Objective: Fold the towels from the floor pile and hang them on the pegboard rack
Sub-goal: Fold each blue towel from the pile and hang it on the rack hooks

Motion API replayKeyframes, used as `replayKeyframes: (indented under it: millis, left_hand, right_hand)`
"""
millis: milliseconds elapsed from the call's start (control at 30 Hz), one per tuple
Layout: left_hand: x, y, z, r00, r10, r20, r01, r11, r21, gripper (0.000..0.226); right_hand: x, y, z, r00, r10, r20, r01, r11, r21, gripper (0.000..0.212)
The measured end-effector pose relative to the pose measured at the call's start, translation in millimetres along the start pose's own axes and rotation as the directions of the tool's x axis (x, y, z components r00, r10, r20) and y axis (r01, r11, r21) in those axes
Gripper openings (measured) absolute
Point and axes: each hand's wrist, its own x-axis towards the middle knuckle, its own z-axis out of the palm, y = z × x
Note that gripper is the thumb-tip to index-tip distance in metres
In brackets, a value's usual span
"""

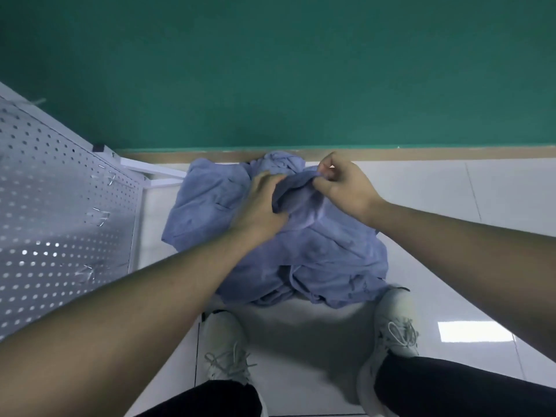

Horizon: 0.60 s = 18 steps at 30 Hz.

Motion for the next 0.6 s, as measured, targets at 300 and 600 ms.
replayKeyframes:
  millis: [300, 600]
  left_hand:
    - [-53, 105, -58, 0.993, 0.088, -0.081, -0.092, 0.994, -0.052, 0.022]
    - [-115, 145, -86, 0.955, 0.142, -0.26, -0.224, 0.921, -0.32, 0.02]
  right_hand:
    - [-61, -97, -43, 0.96, -0.277, 0.048, 0.279, 0.96, -0.017, 0.021]
    - [-138, -125, -83, 0.973, -0.226, 0.047, 0.231, 0.947, -0.223, 0.025]
